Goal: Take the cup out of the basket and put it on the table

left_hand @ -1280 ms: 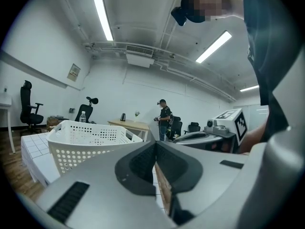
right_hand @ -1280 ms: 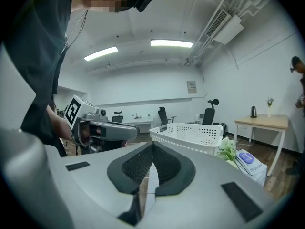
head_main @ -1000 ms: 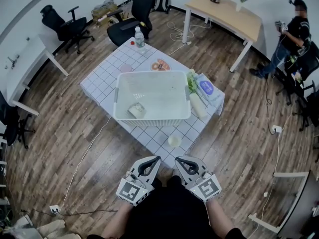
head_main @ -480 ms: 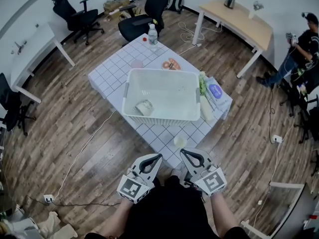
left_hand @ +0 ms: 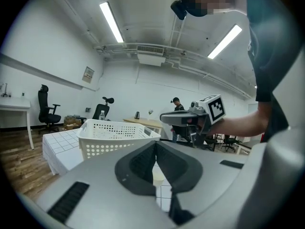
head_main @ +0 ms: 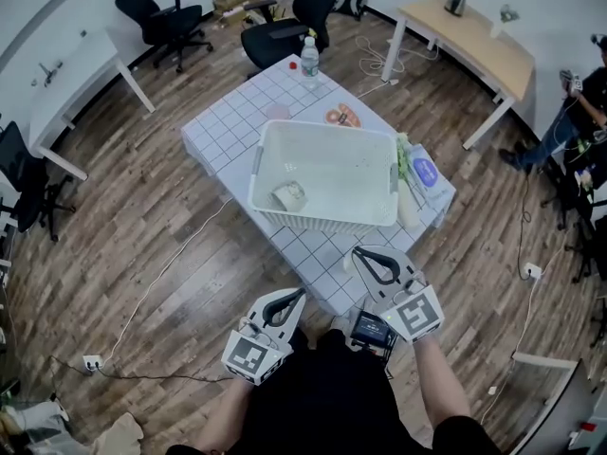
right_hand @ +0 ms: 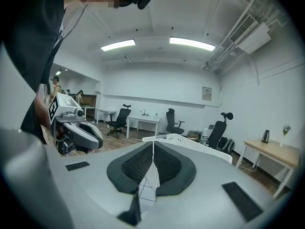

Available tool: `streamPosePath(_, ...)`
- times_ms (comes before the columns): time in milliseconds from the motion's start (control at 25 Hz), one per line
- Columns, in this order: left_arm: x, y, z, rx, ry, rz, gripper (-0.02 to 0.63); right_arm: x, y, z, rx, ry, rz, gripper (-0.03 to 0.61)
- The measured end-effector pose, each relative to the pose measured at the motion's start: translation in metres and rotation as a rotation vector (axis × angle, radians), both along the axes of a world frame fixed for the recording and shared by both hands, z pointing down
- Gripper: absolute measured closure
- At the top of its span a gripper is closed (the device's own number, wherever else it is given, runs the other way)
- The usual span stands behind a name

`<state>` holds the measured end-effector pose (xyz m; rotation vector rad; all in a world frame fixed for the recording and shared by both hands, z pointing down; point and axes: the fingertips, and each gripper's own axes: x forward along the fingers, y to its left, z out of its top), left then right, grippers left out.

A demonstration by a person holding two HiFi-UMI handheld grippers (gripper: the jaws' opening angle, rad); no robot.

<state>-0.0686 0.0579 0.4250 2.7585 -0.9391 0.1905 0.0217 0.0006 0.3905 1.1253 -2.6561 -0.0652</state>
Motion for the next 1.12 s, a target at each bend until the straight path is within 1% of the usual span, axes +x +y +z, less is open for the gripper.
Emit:
streamPosePath(160, -0.013, 0.0, 0.0, -0.001, 0.0, -0.032, 0.607, -0.005, -0.021, -0.006, 0.025, 0.035, -0.031, 0.554)
streamPosePath(360, -0.029, 0.004, 0.001, -0.014, 0.015, -0.086, 0.607, -0.011, -0.046, -0.005, 0.014, 0.097, -0.055, 0.552)
streamPosePath(520, -0.045, -0.001, -0.001, -0.028, -0.015, -0.136, 0.607, -0.022, -0.066, -0.006, 0.009, 0.125, -0.082, 0.551)
streamPosePath(600, -0.052, -0.003, 0.0, -0.038, -0.014, -0.164, 0.607, -0.028, -0.076, -0.001, -0.001, 0.146, -0.102, 0.546)
streamPosePath(760, -0.06, -0.002, 0.006, -0.042, 0.006, -0.189, 0.607, -0.037, -0.094, 0.013, -0.022, 0.211, -0.145, 0.514)
streamPosePath(960, -0.064, -0.006, 0.004, -0.026, 0.049, -0.2, 0.607, -0.044, -0.118, 0.031, -0.047, 0.29, -0.195, 0.446)
streamPosePath(1120, -0.068, -0.008, 0.007, -0.044, 0.049, -0.208, 0.607, -0.047, -0.136, 0.044, -0.06, 0.363, -0.233, 0.42)
